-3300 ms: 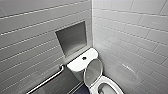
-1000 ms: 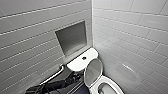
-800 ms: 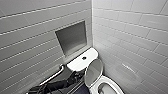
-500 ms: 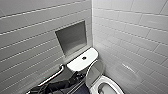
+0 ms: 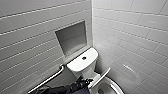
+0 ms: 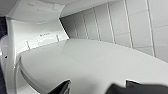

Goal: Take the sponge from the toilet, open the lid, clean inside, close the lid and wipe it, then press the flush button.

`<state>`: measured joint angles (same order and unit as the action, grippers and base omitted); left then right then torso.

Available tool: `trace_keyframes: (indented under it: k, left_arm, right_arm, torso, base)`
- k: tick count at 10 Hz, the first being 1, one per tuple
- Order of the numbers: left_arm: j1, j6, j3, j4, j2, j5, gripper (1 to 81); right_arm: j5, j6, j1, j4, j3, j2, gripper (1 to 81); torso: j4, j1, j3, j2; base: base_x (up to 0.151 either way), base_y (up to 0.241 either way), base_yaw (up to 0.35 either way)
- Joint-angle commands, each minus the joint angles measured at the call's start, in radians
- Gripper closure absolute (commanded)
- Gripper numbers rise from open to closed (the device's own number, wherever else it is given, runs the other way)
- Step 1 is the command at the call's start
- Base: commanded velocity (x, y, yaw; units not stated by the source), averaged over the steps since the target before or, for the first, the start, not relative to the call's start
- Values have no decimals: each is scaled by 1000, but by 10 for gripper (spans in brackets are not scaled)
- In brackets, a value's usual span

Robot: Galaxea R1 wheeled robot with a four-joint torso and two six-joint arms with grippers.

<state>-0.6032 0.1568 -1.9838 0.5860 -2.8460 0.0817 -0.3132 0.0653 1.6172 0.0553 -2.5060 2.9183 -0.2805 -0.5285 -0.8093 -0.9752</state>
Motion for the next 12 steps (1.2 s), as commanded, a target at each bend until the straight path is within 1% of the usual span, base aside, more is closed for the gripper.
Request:
trace_keyframes:
  k: [1, 2, 4, 5, 6, 8, 9, 11, 12]
  left_arm:
    - [52, -6, 72, -136, 51, -91, 10]
    - [6, -6, 72, -213, 69, -138, 10]
    - [-101, -10, 72, -397, 120, -259, 10]
    - [-169, -13, 57, -534, 129, -325, 10]
    - [-221, -13, 37, -641, 131, -365, 10]
    - [-329, -14, -25, -777, 109, -422, 10]
    - [-374, -13, -80, -819, 92, -441, 10]
    - [-448, -13, -188, -824, 69, -447, 10]
    - [-482, -16, -214, -825, 71, -445, 10]
  right_arm:
    - [66, -2, -1, 14, 12, 6, 811]
    - [66, -2, -7, 14, 12, 6, 811]
    - [68, -2, -12, 15, 9, 6, 811]
    - [68, -2, -13, 14, 6, 8, 811]
    - [69, -2, -15, 15, 4, 9, 811]
    - [68, -5, -16, 12, -2, 9, 811]
    - [68, -7, -21, -11, -11, 9, 811]
    - [65, -5, -35, -126, -36, 8, 811]
    - [63, -7, -47, -141, -37, 6, 811]
  torso:
    - [0, 0, 0, 0]
    - [0, 0, 0, 0]
    - [0, 0, 0, 0]
    - [0, 0, 0, 0]
    - [0, 0, 0, 0]
    - [0, 0, 0, 0]
    - [0, 0, 0, 0]
    - [0, 0, 0, 0]
    - [0, 0, 0, 0]
  base:
    - [0, 0, 0]
    - [0, 0, 0]
    - [0, 0, 0]
    - [0, 0, 0]
    - [0, 0, 0]
    - [0, 0, 0]
    - [0, 0, 0]
    - [0, 0, 0]
    - [0, 0, 0]
